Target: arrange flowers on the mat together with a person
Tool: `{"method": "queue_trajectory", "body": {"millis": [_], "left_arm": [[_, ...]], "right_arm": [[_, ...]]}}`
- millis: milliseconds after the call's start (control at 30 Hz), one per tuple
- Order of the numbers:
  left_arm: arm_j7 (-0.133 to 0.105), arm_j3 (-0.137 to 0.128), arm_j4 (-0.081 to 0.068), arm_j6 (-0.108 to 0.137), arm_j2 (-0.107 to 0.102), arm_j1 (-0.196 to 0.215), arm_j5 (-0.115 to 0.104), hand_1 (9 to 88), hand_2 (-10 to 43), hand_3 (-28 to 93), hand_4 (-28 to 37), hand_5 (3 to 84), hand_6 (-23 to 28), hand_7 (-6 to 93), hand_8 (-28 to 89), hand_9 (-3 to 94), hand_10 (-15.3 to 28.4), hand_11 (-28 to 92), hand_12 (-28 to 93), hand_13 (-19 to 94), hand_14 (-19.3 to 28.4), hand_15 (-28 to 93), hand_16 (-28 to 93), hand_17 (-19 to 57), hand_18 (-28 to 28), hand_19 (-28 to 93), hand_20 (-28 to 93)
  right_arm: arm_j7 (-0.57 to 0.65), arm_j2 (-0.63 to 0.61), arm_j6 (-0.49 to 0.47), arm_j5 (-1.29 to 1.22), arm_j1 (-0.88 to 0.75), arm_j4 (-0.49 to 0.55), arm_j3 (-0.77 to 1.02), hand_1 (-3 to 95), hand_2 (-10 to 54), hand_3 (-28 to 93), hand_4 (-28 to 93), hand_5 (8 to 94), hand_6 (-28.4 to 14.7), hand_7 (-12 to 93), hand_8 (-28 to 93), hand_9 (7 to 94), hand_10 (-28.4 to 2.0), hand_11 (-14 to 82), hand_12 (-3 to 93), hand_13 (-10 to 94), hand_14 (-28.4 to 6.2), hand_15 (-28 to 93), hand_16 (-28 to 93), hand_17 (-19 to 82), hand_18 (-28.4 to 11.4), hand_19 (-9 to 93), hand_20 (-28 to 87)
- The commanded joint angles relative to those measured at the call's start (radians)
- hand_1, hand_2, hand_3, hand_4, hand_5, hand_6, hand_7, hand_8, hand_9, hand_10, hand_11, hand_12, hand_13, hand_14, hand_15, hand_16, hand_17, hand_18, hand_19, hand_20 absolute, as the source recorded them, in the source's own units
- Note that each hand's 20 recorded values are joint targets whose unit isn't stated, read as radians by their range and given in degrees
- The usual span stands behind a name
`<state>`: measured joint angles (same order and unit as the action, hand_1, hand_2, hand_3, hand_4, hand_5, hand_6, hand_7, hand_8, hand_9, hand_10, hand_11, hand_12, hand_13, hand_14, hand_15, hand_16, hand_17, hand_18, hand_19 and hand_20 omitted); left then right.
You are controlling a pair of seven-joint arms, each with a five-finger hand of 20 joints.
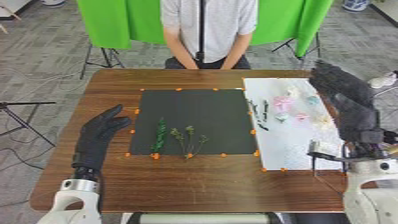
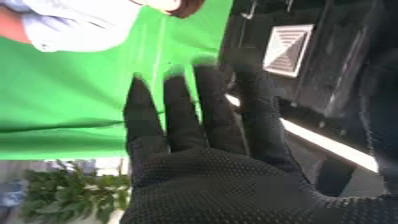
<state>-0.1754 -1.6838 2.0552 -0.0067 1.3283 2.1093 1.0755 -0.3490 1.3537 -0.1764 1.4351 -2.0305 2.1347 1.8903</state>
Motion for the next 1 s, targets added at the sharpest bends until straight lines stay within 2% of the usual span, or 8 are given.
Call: {"method": "queue_trajectory", "body": {"millis": [33,167,367,433,567,633,800,1000], "left_arm": [[-0.012,-0.002,-0.007,-0.021,0.017,0.017,0.011,22.2,-2.3,67,-20.2,49.9,3.2,11.5,-5,50.9,15.7,22,17,38,19.1,26,4,6.0,13.7,9,19],[-0.018,-0.003,-0.008,-0.021,0.020,0.022,0.010,22.2,-2.6,67,-20.2,49.9,3.1,11.7,-5,50.9,15.6,22,17,38,19.0,25,4,6.2,13.5,9,19],[-0.023,-0.004,-0.012,-0.019,0.021,0.028,0.015,22.1,-2.8,67,-20.2,49.9,3.0,11.8,-5,50.9,15.6,22,17,38,19.0,25,4,6.2,13.5,9,19],[-0.035,-0.005,-0.011,-0.011,0.018,0.035,0.021,22.1,-2.8,67,-20.1,50.0,3.0,11.8,-5,50.9,15.6,22,17,38,19.0,25,4,6.4,13.4,9,20],[-0.061,-0.001,-0.014,0.011,0.014,0.033,0.014,22.2,-3.3,68,-20.0,50.1,3.0,12.0,-5,51.0,15.6,22,17,39,19.1,25,4,7.4,13.2,9,20],[-0.061,-0.007,-0.014,0.007,0.021,0.032,0.021,22.3,-3.3,68,-20.0,50.2,3.0,12.0,-5,51.3,15.7,22,17,39,18.9,25,4,8.0,12.9,9,20],[-0.064,-0.008,-0.012,0.018,0.011,0.036,0.014,22.3,-3.4,68,-20.1,50.3,2.9,12.2,-5,51.4,15.6,22,17,40,18.9,26,4,8.3,12.8,9,20],[-0.059,-0.012,-0.010,0.012,0.011,0.040,0.015,22.2,-3.5,68,-20.2,50.3,2.9,12.2,-5,51.4,15.6,22,17,40,18.9,26,4,8.1,13.0,9,20]], "right_arm": [[0.022,0.132,-0.033,0.061,-0.185,-0.014,0.091,10.7,-9.5,75,-22,27.4,0.1,5,-6,28.5,-12.4,0.6,10.5,19,-13.7,1,12,12,-16.3,2,21],[0.028,0.152,-0.024,0.056,-0.220,-0.011,0.129,9.4,-9.5,74,-23,24.6,0.3,4,-6,26.4,-12.3,-0.2,10.1,18,-14.2,0,11,10,-16.4,3,19],[0.038,0.156,-0.016,0.062,-0.209,-0.014,0.132,9.6,-9.5,74,-24,25.1,-0.1,4,-5,26.8,-12.7,0.1,10.1,19,-14.2,0,12,11,-17.2,4,19],[0.038,0.155,-0.027,0.062,-0.204,-0.015,0.129,9.8,-9.5,75,-24,25.6,-0.2,5,-5,27.1,-12.8,0.2,10.2,20,-14.4,1,12,11,-17.5,4,19],[0.033,0.161,-0.031,0.068,-0.202,-0.016,0.125,10.3,-9.5,74,-24,25.9,-0.3,5,-6,27.4,-12.8,0.4,10.3,22,-14.4,2,12,12,-17.9,5,19],[0.035,0.165,-0.030,0.065,-0.203,-0.015,0.124,10.6,-9.5,74,-24,26.0,-0.3,5,-6,27.6,-12.8,0.4,10.4,22,-14.4,3,12,12,-18.0,5,19],[0.033,0.169,-0.034,0.061,-0.205,-0.018,0.125,10.7,-9.5,74,-24,26.3,-0.2,5,-6,27.9,-12.8,0.4,10.4,22,-14.6,3,12,13,-18.1,6,19],[0.027,0.166,-0.032,0.056,-0.201,-0.023,0.120,10.7,-9.5,75,-24,26.6,-0.3,6,-6,28.2,-12.8,0.6,10.4,22,-14.2,3,12,13,-18.1,6,19]]}}
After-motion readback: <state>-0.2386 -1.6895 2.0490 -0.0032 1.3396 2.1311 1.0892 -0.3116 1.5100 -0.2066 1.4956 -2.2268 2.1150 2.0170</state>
